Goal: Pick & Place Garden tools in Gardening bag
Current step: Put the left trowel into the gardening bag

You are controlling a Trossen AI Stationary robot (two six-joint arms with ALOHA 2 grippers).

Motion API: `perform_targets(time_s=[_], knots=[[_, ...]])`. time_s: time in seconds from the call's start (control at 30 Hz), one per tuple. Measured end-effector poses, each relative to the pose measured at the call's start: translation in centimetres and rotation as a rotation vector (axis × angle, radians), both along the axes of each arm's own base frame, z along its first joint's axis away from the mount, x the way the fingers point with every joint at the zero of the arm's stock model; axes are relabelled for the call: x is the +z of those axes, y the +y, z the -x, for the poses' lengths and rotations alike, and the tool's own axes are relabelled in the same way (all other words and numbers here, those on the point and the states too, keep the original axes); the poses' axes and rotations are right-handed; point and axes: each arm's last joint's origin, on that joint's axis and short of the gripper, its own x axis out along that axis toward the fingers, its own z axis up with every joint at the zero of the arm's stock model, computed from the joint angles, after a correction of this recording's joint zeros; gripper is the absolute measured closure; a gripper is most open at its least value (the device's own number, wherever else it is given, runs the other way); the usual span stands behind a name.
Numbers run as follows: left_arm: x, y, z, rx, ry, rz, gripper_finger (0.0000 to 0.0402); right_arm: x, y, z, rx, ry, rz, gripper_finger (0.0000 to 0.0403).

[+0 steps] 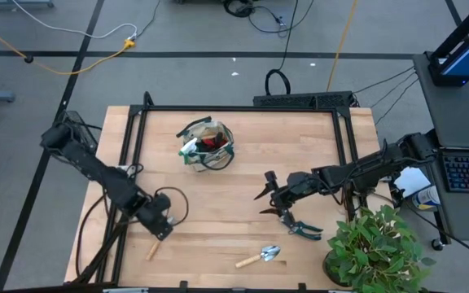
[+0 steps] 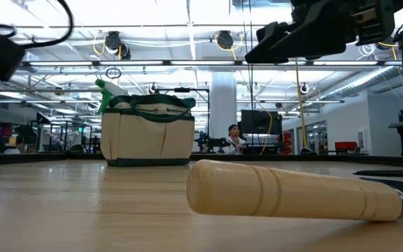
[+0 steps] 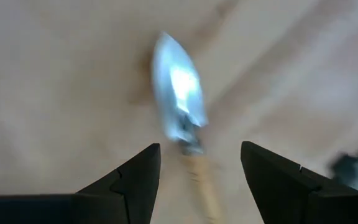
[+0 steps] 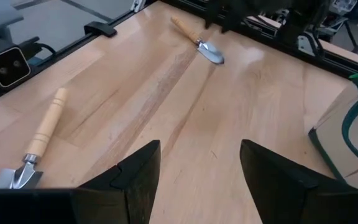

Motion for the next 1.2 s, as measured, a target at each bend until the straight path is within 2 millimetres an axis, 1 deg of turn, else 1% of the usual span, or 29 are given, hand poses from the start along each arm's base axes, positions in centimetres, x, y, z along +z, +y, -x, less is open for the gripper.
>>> perform_targets(time_s=[0.13,0.33,0.47,0.6,0.67,0.73,0.87,0.97,1.0,1.13,1.2], knots=[[-0.5,-1.4,0.6,0.024,-0.035,0.069,0.0172,0.0,0.0,0.0,0.0,0.004,0.0,0.019],[-1.1,-2.7,1.8,0.017,-0.032,0.026,0.0172,-0.1,0.0,0.0,0.0,0.009,0.002,0.019],[-2.2,-3.7,1.9,-0.02,-0.012,0.004,0.0172,-0.1,0.0,0.1,0.001,0.016,0.005,0.019],[-3.4,-4.7,1.5,-0.049,-0.021,0.007,0.0177,-0.1,0.0,0.1,0.007,0.008,0.026,0.019],[-3.9,-5.1,1.3,-0.066,-0.031,0.011,0.0191,-0.1,-0.1,0.0,0.006,0.006,0.031,0.019],[-4.2,-5.3,1.1,-0.09,-0.029,0.001,0.0216,-0.1,-0.3,0.0,0.002,0.007,0.031,0.019],[-4.5,-5.1,1.2,-0.125,-0.021,-0.032,0.028,-0.1,-0.4,0.0,0.0,0.006,0.03,0.019],[-4.3,-4.7,1.0,-0.155,-0.023,-0.036,0.0331,-0.1,-0.4,0.0,0.0,0.008,0.03,0.019],[-4.2,-4.6,0.9,-0.163,-0.028,-0.033,0.0342,-0.1,-0.4,0.0,0.0,0.008,0.03,0.019],[-3.7,-3.6,-0.1,-0.157,-0.113,-0.09,0.0344,-0.1,-0.4,0.0,0.001,0.008,0.03,0.019],[-3.3,-3.1,-0.8,-0.182,-0.176,-0.129,0.0344,-0.1,-0.4,0.0,0.001,0.007,0.03,0.019]])
